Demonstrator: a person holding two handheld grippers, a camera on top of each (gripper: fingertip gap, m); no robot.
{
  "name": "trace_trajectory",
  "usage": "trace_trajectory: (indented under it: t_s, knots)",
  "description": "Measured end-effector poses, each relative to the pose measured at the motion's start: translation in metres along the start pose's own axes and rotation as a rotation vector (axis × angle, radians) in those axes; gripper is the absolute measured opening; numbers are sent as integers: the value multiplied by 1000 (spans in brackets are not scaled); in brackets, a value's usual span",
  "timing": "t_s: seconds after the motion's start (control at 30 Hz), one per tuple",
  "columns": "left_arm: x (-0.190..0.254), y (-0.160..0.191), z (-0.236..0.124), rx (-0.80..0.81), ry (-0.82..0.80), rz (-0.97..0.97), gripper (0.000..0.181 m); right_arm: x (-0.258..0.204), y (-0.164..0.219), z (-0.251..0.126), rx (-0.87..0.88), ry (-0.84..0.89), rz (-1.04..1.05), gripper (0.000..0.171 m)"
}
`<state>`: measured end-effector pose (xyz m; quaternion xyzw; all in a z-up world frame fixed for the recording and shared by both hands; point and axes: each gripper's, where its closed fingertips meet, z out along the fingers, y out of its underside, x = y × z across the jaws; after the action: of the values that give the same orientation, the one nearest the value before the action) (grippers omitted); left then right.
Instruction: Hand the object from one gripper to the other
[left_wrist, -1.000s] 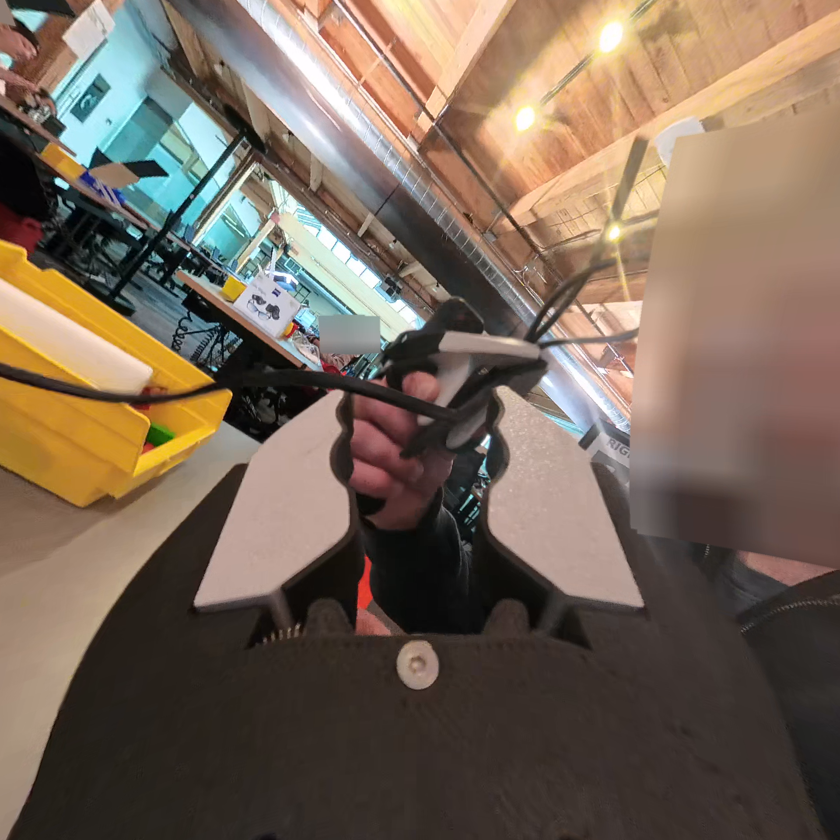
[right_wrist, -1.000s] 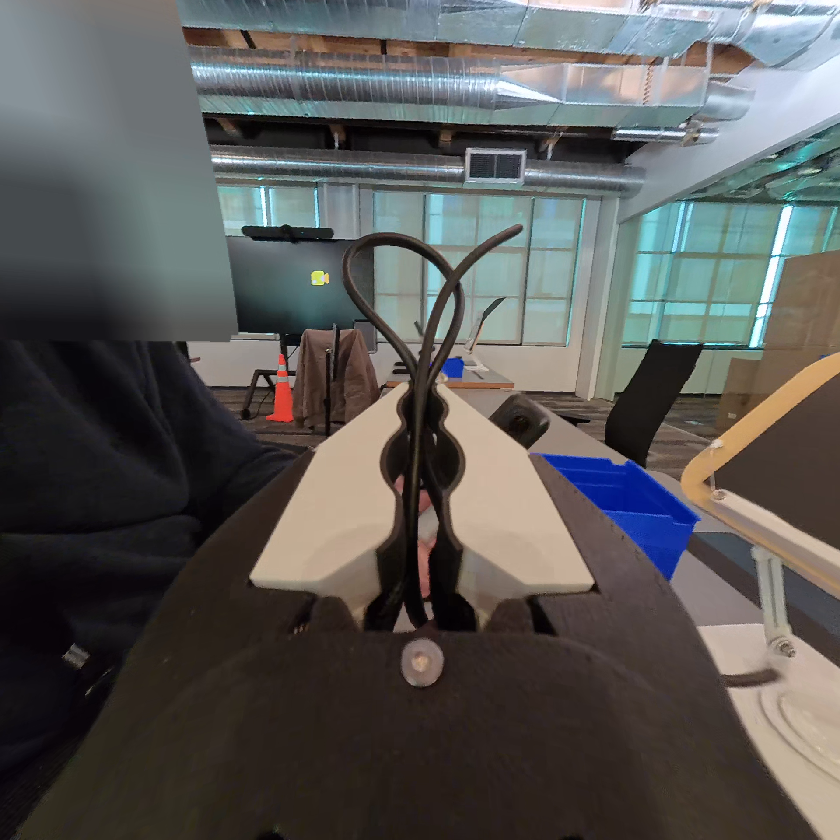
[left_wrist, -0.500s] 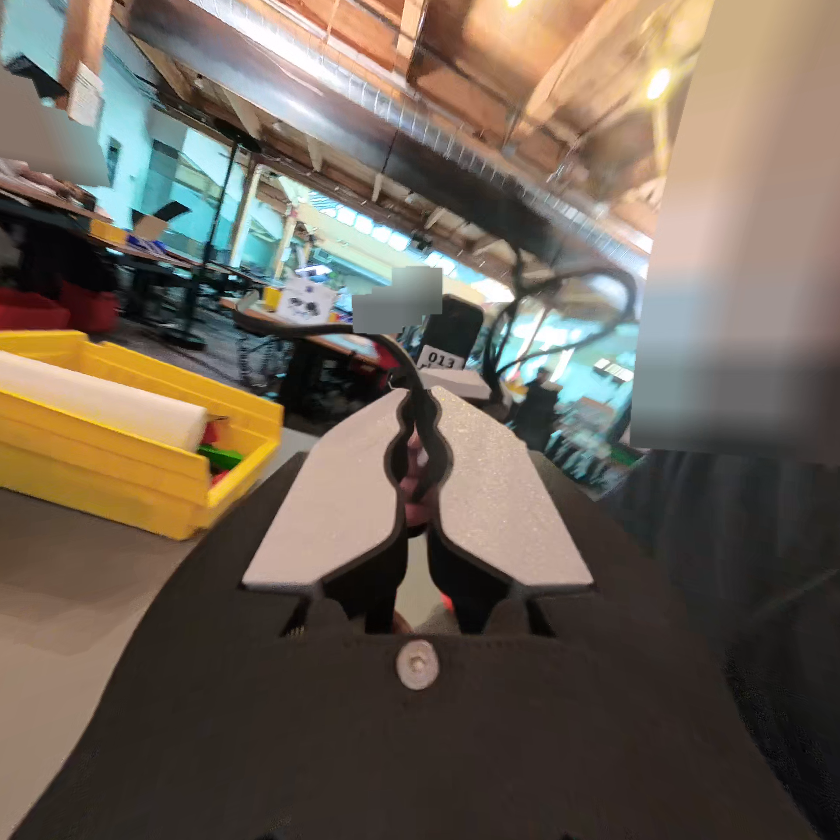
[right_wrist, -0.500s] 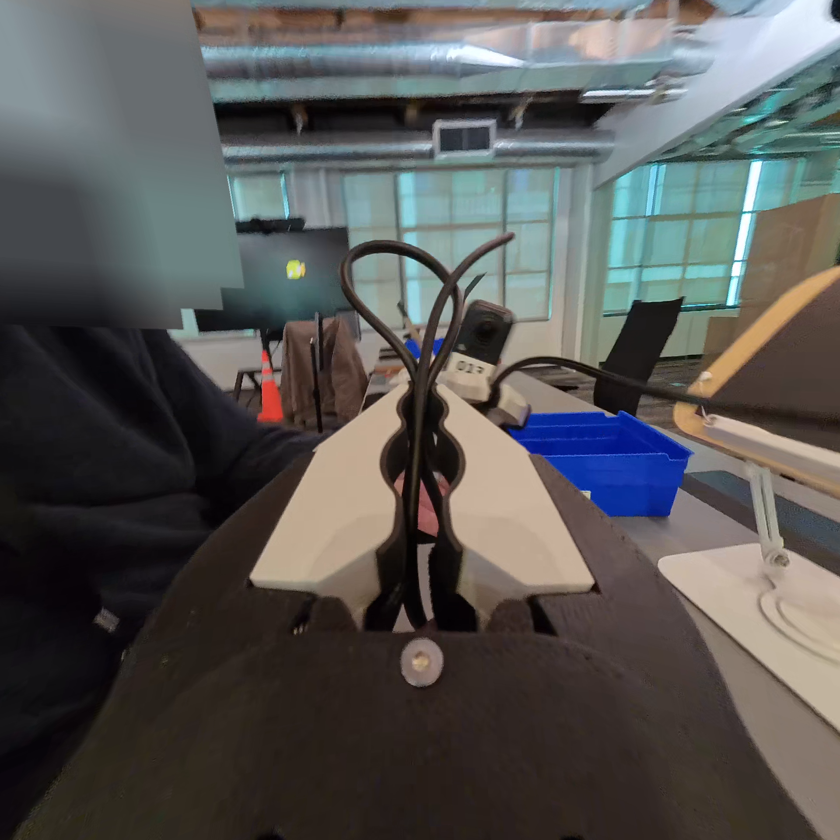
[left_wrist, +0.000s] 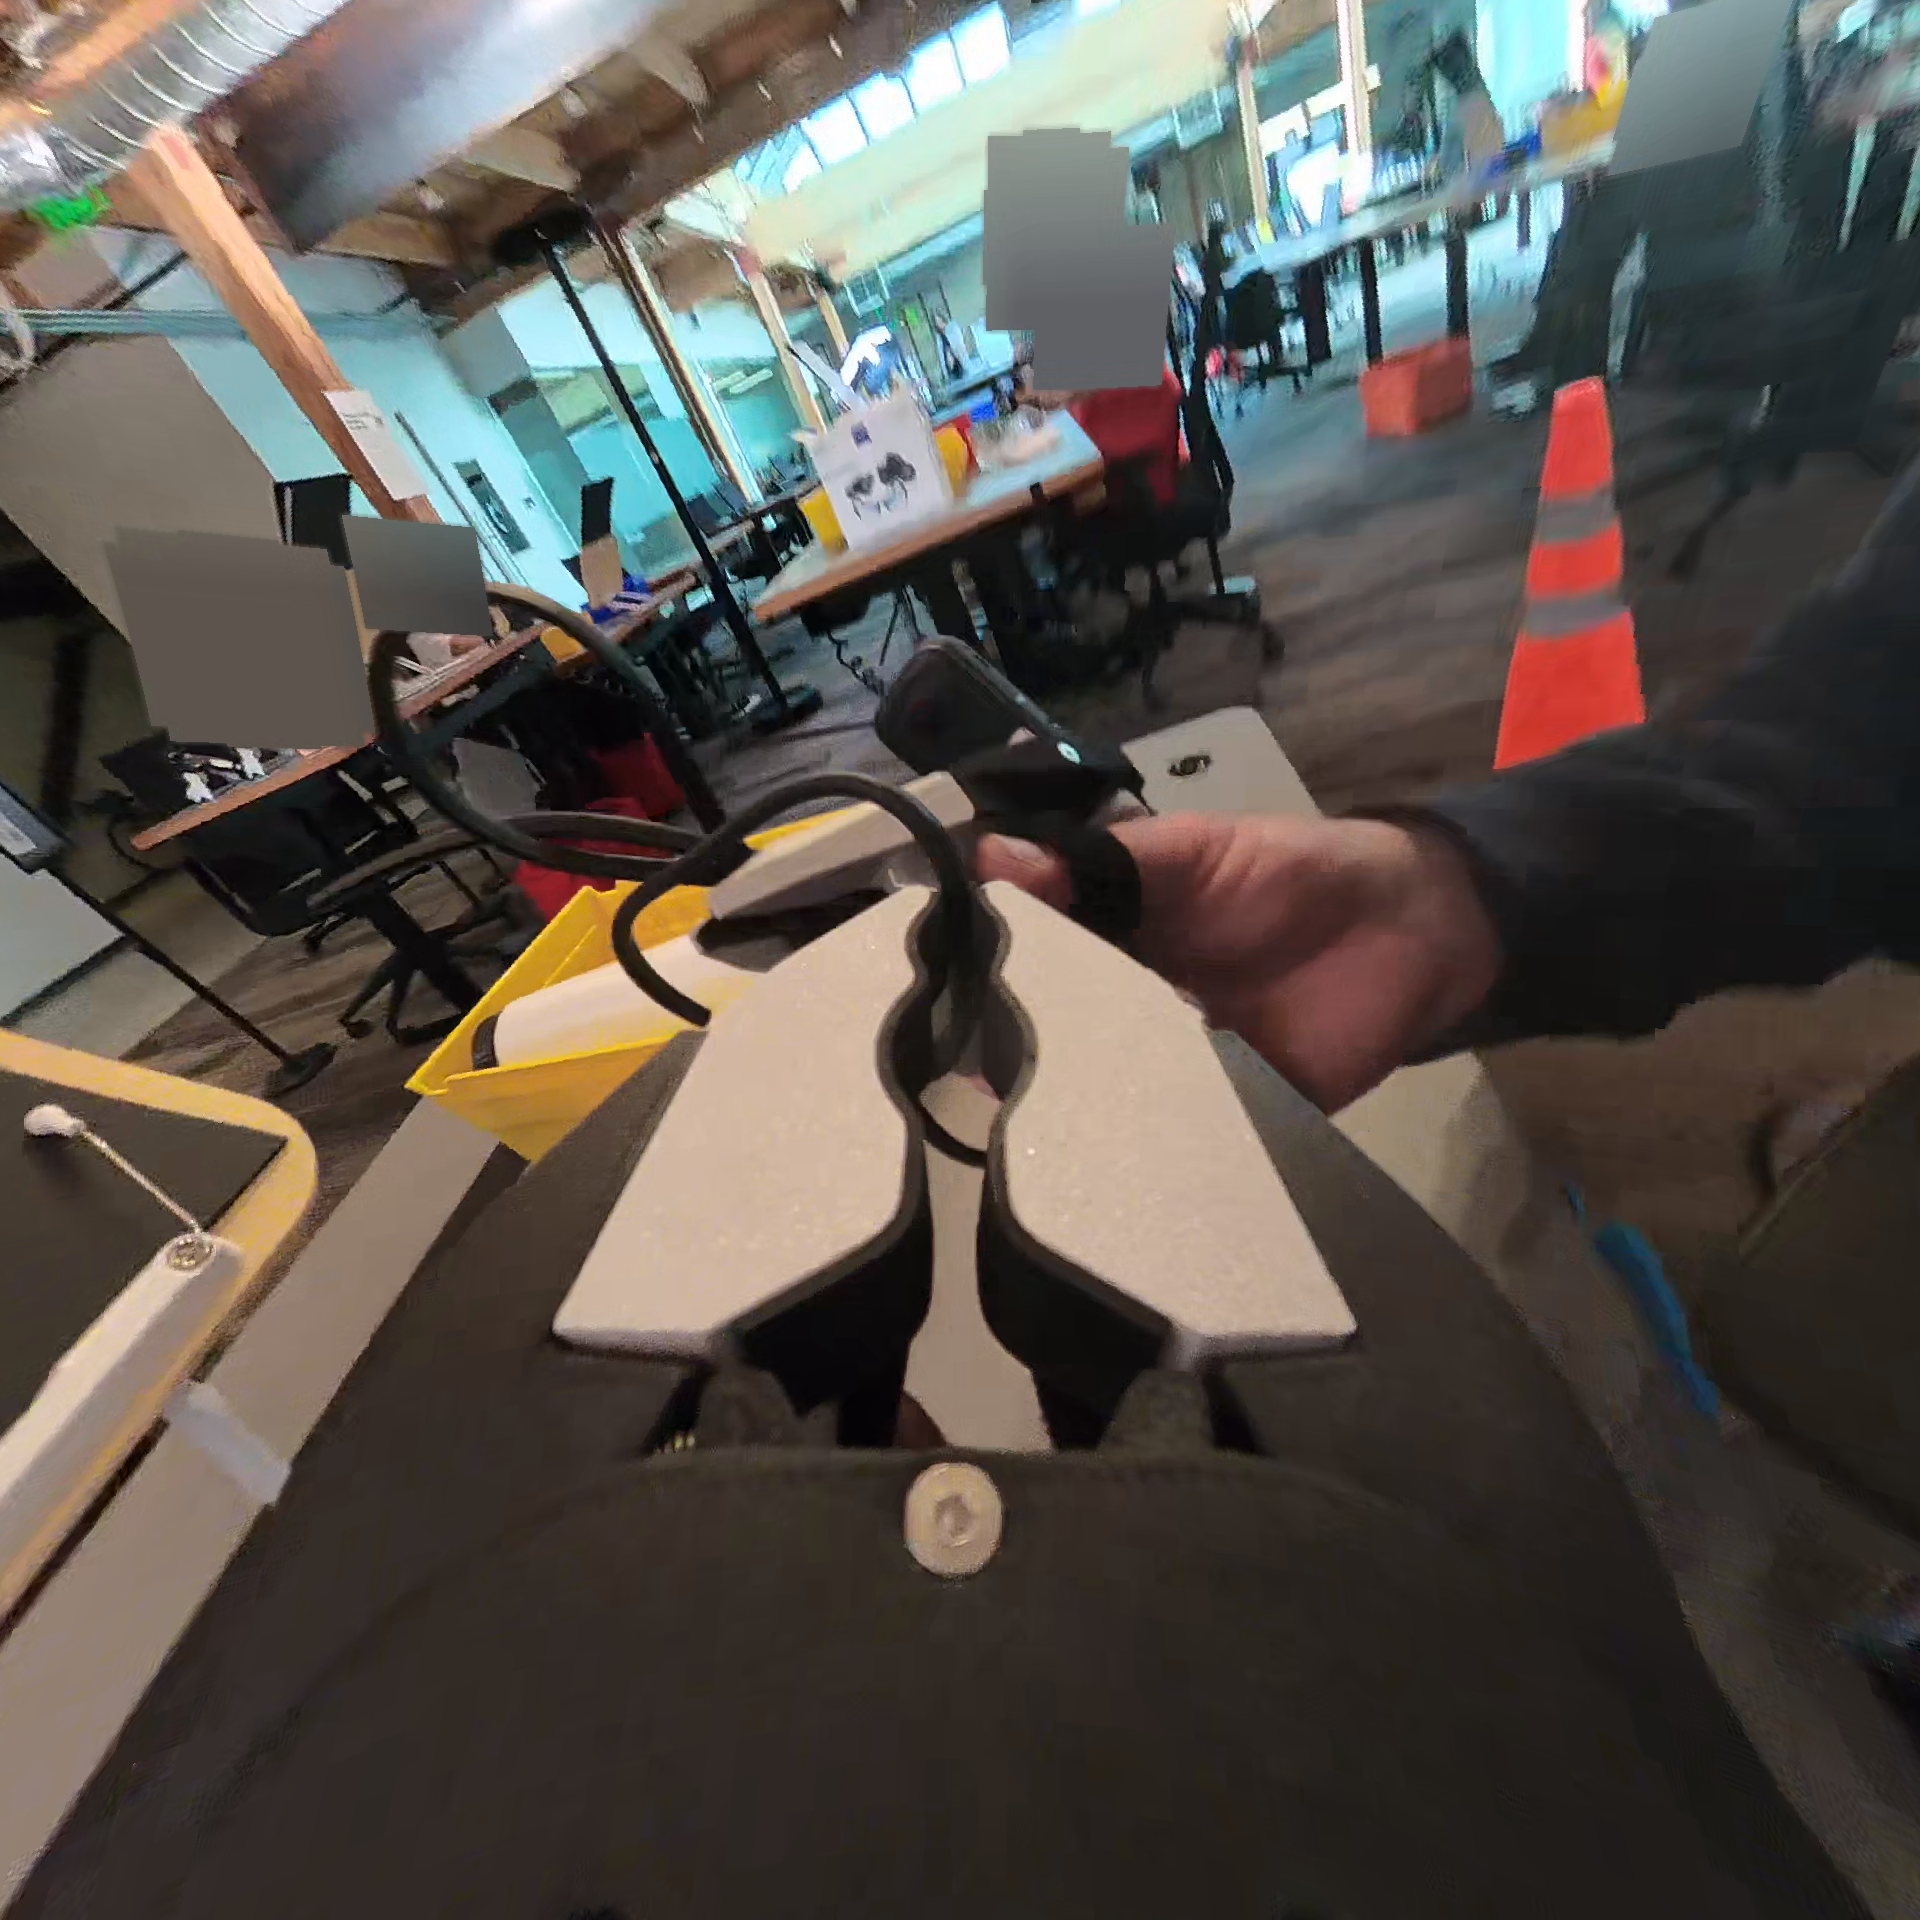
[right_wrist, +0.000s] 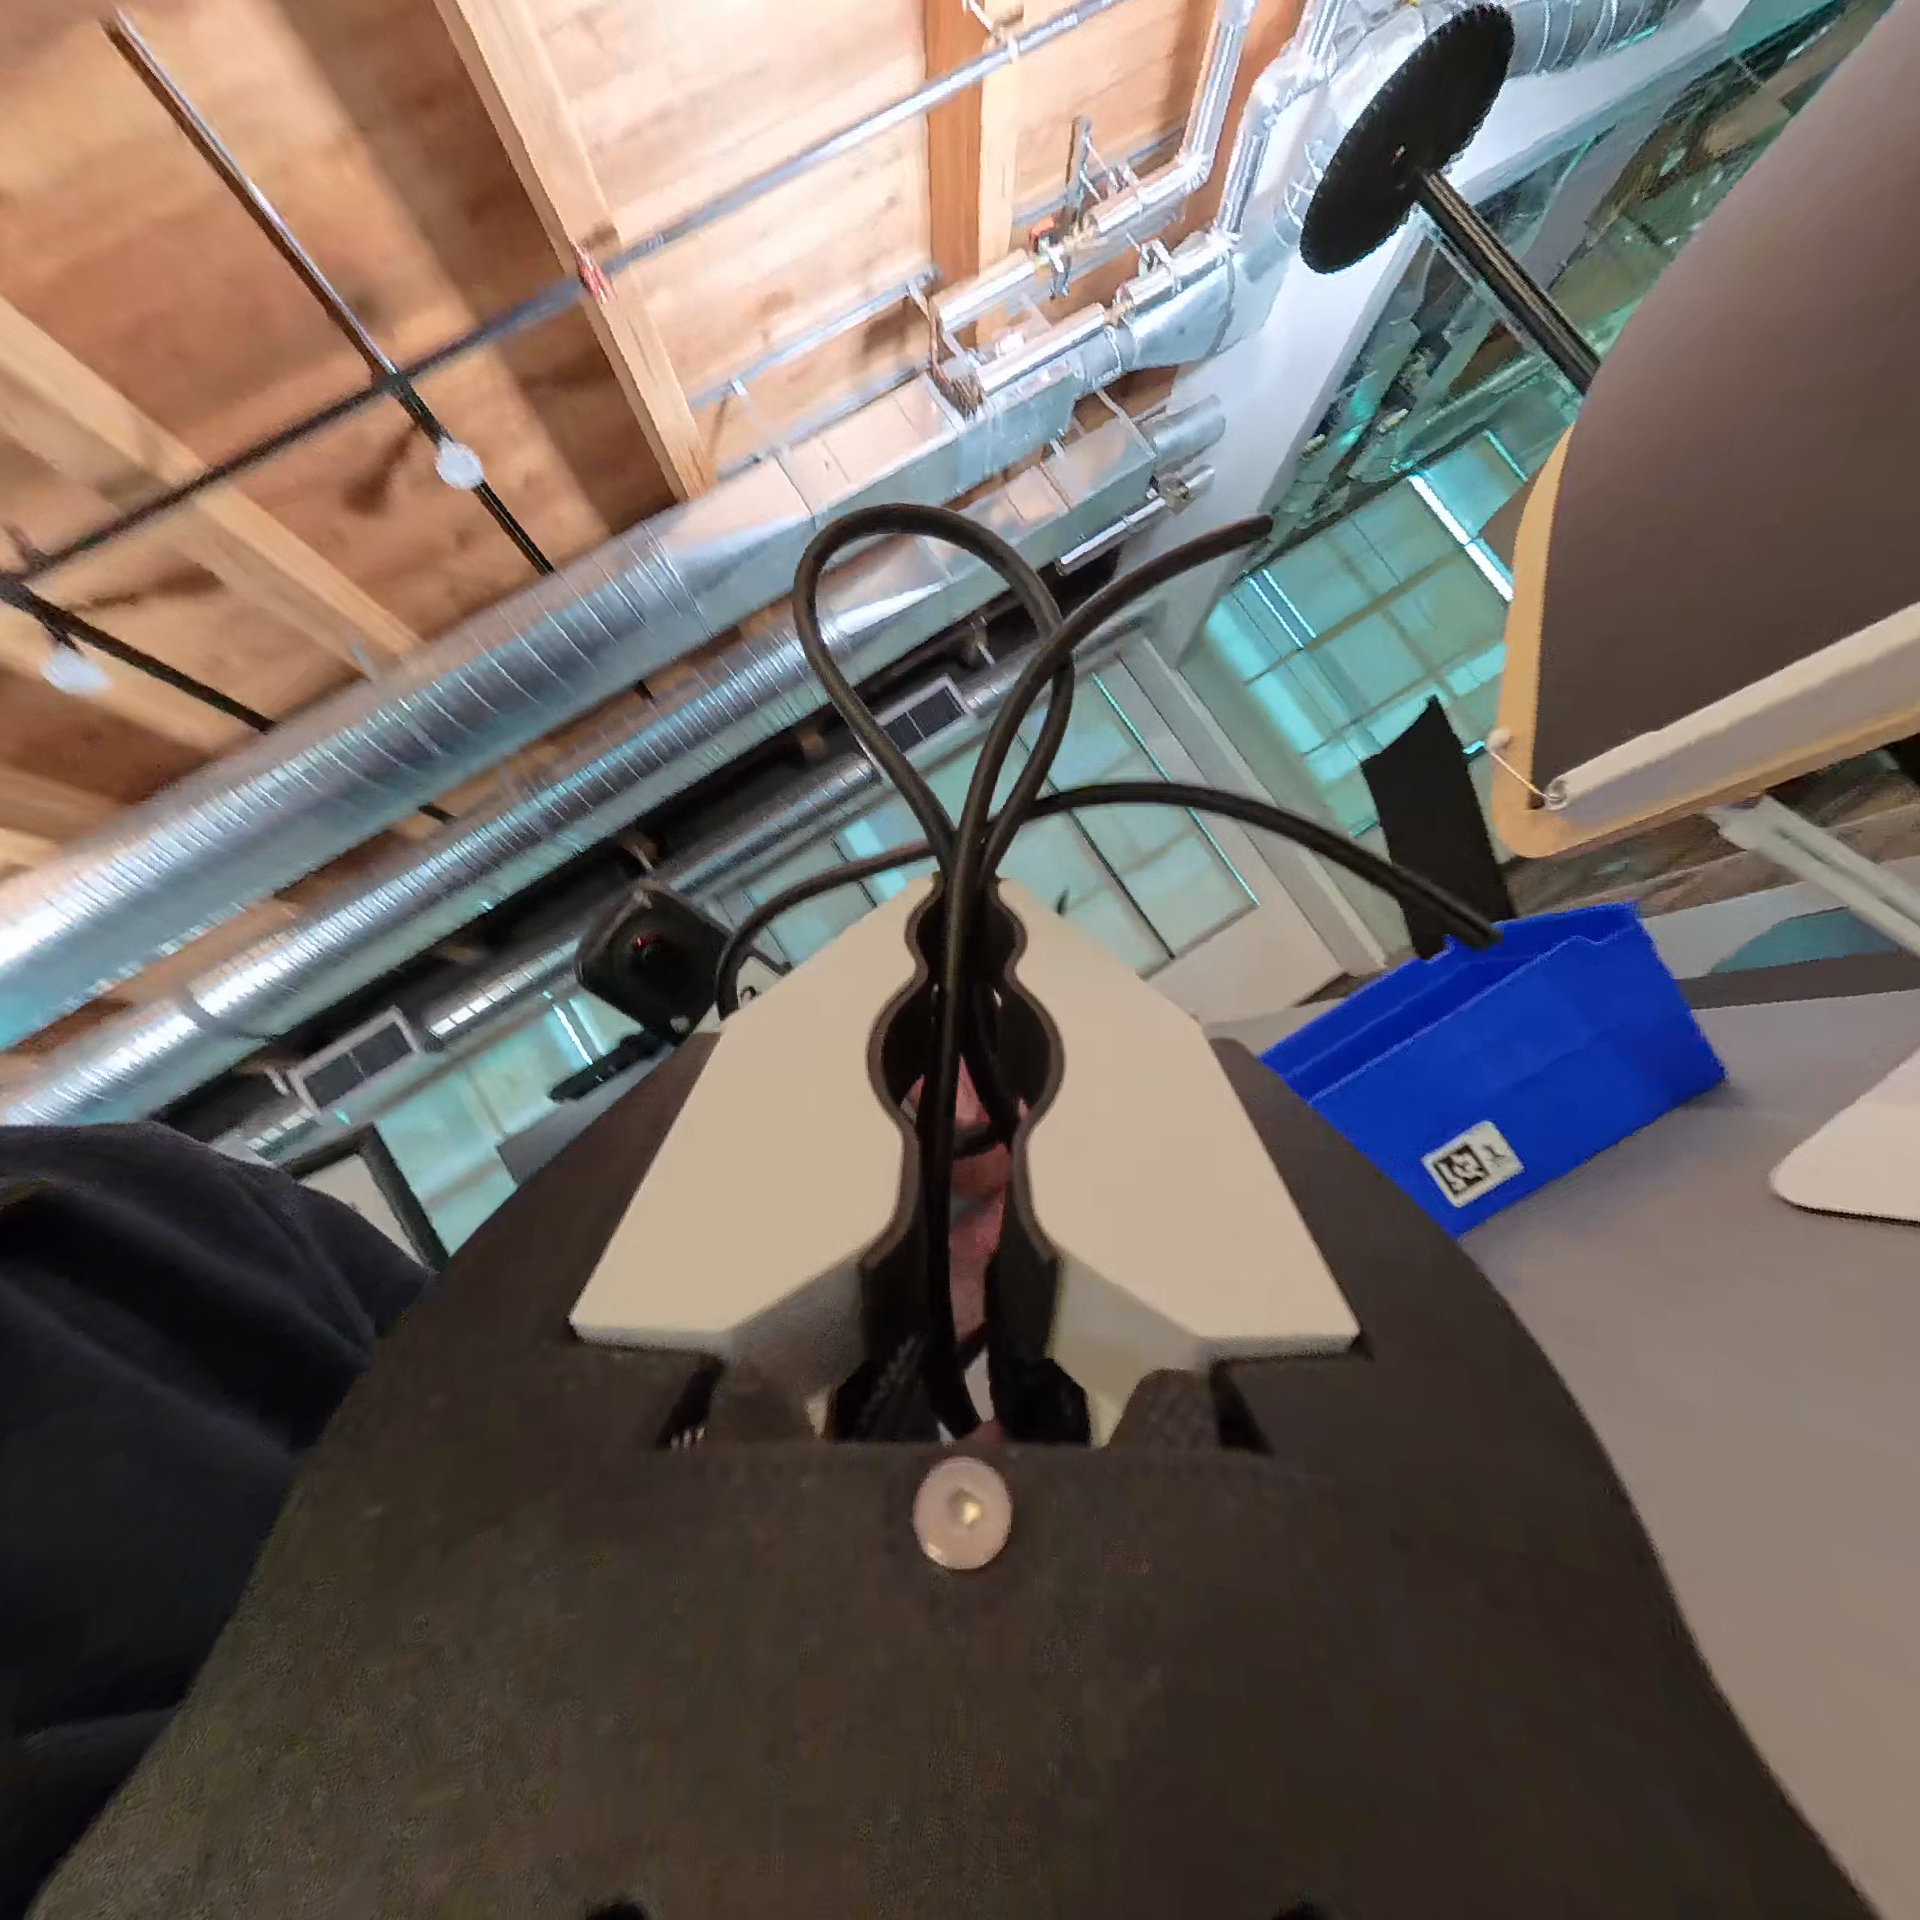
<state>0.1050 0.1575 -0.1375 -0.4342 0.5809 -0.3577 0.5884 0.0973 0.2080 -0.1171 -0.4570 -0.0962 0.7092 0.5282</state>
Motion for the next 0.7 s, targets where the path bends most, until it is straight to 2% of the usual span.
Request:
trace_trajectory:
  t_s: [0.23,0.5,0.7]
  knots:
    - [13,19,-1,-125,110,-10,3,-13,4,1,53,-162,122,2]
    - [8,7,-14,-41,194,-201,3,-25,0,-3,106,-253,134,2]
    - [15,21,-11,-184,236,-140,3,-28,4,-2,101,-279,153,3]
